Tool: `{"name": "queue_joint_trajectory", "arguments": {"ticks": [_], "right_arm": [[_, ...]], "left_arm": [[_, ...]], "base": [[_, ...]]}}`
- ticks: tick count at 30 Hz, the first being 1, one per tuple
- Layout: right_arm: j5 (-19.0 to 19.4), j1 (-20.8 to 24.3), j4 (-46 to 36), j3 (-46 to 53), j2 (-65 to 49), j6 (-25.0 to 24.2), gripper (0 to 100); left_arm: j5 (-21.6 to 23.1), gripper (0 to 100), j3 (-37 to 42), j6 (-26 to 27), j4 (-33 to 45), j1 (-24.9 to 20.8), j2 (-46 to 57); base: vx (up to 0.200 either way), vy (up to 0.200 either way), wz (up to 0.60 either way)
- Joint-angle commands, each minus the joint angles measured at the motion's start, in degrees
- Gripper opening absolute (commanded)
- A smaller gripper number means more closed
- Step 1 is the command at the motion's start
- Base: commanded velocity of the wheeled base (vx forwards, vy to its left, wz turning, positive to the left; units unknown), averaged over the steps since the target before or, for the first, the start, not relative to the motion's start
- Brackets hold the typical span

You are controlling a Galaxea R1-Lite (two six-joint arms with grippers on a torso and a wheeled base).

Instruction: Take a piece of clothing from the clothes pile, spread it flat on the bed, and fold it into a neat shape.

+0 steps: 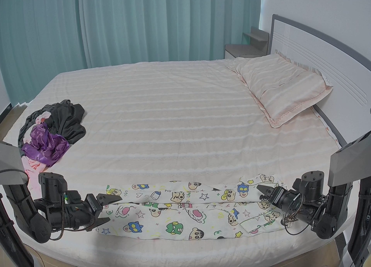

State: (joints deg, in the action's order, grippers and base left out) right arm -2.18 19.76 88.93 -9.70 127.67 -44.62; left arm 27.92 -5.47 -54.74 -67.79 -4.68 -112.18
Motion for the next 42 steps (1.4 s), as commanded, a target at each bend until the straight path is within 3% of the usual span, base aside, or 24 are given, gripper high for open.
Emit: {"name": "queue_joint_trajectory", "arguments": {"ticks": [1,4,23,27,29,34,36,39,42], "right_arm": [[0.0,0.3,0.8,0.1,-0.2,0.0,100],[0.0,0.3,0.8,0.2,-0.3,0.1,100],[-0.9,0.8,0.8,0.6,-3.0,0.0,100],[-1.6,0.9,0.8,-0.1,-7.6,0.3,100],[-1.2,0.9,0.4,0.0,-10.6,0.6,100],[-0.9,1.8,0.8,5.0,-13.6,-0.7,100],[-0.9,1.8,0.8,5.4,-13.7,-1.2,100],[-0.7,2.0,0.8,5.7,-13.6,-6.3,100],[-0.8,3.4,0.8,6.1,-13.2,-7.2,100]], "left_arm": [[-2.3,100,-1.2,-2.1,-0.1,-0.7,-0.2],[-2.5,100,-1.4,-2.6,-0.1,-1.1,-0.1],[-2.5,100,-1.1,-2.3,-0.1,-1.3,0.0],[-3.0,100,-0.9,-2.0,-0.1,-2.8,0.3],[-4.9,100,-1.0,-1.7,-0.2,-4.1,0.3],[-14.3,100,-4.6,0.5,-1.7,-9.7,-0.1],[-15.2,100,-5.9,0.8,-1.5,-10.3,-0.2],[-16.3,100,-14.4,3.6,4.5,-12.2,-0.2],[-16.1,100,-24.6,3.9,18.1,-13.4,0.2]], "base": [[0.000,0.000,0.00],[0.000,0.000,0.00],[0.000,0.200,0.00],[0.000,0.100,0.00],[0.000,0.000,0.00],[0.000,0.000,0.00],[0.000,0.000,0.00],[0.000,0.000,0.00],[0.000,0.000,0.00]]}}
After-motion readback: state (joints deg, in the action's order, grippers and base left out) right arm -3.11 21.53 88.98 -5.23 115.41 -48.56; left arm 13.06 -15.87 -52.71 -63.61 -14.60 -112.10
